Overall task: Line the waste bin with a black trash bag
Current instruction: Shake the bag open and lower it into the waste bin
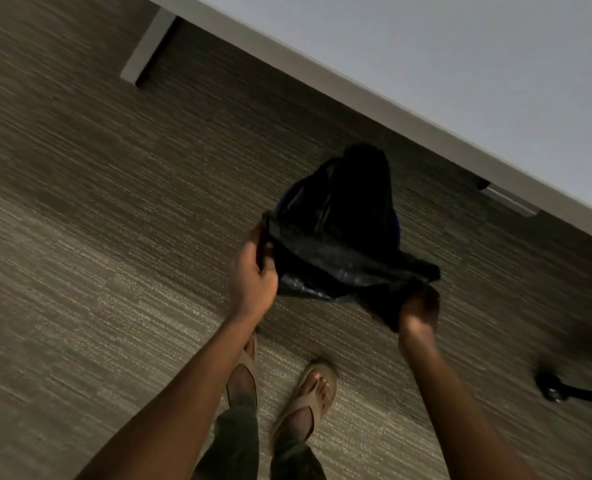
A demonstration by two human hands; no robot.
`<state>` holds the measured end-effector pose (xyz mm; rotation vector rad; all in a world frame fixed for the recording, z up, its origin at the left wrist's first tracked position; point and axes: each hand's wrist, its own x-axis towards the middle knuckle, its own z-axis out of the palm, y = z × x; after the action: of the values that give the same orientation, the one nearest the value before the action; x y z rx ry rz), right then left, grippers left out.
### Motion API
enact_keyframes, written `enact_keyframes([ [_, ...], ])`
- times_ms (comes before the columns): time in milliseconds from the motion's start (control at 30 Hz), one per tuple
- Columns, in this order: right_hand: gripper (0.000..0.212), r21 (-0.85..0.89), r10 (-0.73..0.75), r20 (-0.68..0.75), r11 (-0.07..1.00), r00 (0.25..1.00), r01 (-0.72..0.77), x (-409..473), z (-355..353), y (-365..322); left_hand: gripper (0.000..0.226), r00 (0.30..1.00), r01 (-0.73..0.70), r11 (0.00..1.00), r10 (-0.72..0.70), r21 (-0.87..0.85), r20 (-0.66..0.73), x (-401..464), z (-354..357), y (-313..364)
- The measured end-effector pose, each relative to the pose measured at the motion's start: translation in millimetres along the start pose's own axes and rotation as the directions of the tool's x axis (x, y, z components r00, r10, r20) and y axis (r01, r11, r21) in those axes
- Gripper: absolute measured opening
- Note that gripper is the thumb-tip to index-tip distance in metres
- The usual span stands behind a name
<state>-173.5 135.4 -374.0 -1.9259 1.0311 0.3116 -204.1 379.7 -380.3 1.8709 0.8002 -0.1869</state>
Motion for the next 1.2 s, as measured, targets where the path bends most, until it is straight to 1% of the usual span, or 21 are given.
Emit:
enact_keyframes([
  [67,0.038,-0.106,-0.023,-0.002,0.994,1.0,0.022,1,4,31,0.043,0.998,-0.058,0.989,0.056,0.134,0.017,-6,6,-31],
  [200,0.038,-0.325,-0.015,0.055,0.945,0.998,0.032,2,5,73,0.039,0.991,-0.129,0.947,0.117,0.294,0.058,-18,10,-69],
  [300,0.039,-0.357,-0.008,0.071,0.934,0.997,0.033,4,2,87,0.04,0.99,-0.127,0.922,0.093,0.367,0.108,-19,9,-83],
  [400,0.044,-0.34,0.021,0.067,0.94,0.998,0.003,3,3,91,0.046,0.99,-0.096,0.854,0.028,0.512,0.14,-17,7,-88],
  [467,0.045,-0.342,0.042,0.101,0.94,0.994,-0.005,2,3,91,0.048,0.986,-0.091,0.814,-0.006,0.573,0.166,-15,5,-87],
  [533,0.042,-0.346,0.077,0.102,0.938,0.992,-0.037,3,2,92,0.046,0.98,-0.078,0.807,-0.047,0.585,0.195,-15,3,-83],
  [600,0.041,-0.289,0.102,0.097,0.955,0.99,-0.07,5,0,84,0.042,0.982,-0.046,0.828,-0.066,0.559,0.178,-14,0,-75],
  [667,0.043,-0.22,0.107,0.042,0.971,0.993,-0.095,15,1,71,0.039,0.989,0.007,0.885,-0.073,0.465,0.125,-8,-1,-65],
  [733,0.044,-0.206,0.085,-0.024,0.975,0.996,-0.088,29,3,53,0.037,0.995,0.077,0.935,-0.094,0.345,0.032,5,0,-54],
  [800,0.04,-0.155,-0.001,-0.077,0.988,0.997,-0.011,43,8,34,0.04,0.997,0.076,0.967,-0.066,0.241,-0.051,26,1,-46],
  [867,0.031,-0.077,-0.072,-0.133,0.995,0.988,0.062,50,16,23,0.036,0.994,-0.027,0.978,0.048,0.209,-0.098,44,2,-34],
  [900,0.03,-0.087,-0.103,-0.154,0.992,0.983,0.09,53,19,18,0.033,0.987,-0.112,0.961,0.138,0.252,-0.087,53,3,-28],
  [933,0.032,-0.138,-0.144,-0.16,0.983,0.977,0.122,56,22,14,0.029,0.971,-0.204,0.925,0.232,0.32,-0.053,62,5,-26],
  [967,0.036,-0.197,-0.206,-0.15,0.965,0.967,0.175,60,25,11,0.025,0.956,-0.27,0.881,0.295,0.389,-0.003,70,8,-21],
  [1000,0.039,-0.251,-0.276,-0.145,0.939,0.95,0.234,64,26,7,0.026,0.95,-0.293,0.849,0.309,0.44,0.037,79,11,-20],
  [1033,0.037,-0.294,-0.347,-0.147,0.91,0.926,0.294,68,28,5,0.029,0.954,-0.289,0.839,0.293,0.461,0.065,86,15,-19],
  [1067,0.032,-0.325,-0.422,-0.144,0.875,0.895,0.36,69,29,4,0.033,0.956,-0.287,0.843,0.285,0.455,0.075,93,19,-21],
  [1100,0.028,-0.369,-0.516,-0.124,0.817,0.848,0.443,73,29,5,0.036,0.951,-0.304,0.847,0.298,0.436,0.084,99,24,-24],
  [1133,0.023,-0.427,-0.622,-0.065,0.724,0.781,0.541,76,30,7,0.039,0.938,-0.342,0.841,0.334,0.42,0.095,105,27,-26],
  [1167,0.019,-0.483,-0.71,0.023,0.608,0.704,0.63,80,30,7,0.042,0.925,-0.375,0.832,0.363,0.41,0.11,110,29,-28],
  [1200,0.018,-0.518,-0.765,0.124,0.494,0.632,0.698,85,31,6,0.043,0.915,-0.4,0.823,0.384,0.403,0.123,117,31,-30],
])
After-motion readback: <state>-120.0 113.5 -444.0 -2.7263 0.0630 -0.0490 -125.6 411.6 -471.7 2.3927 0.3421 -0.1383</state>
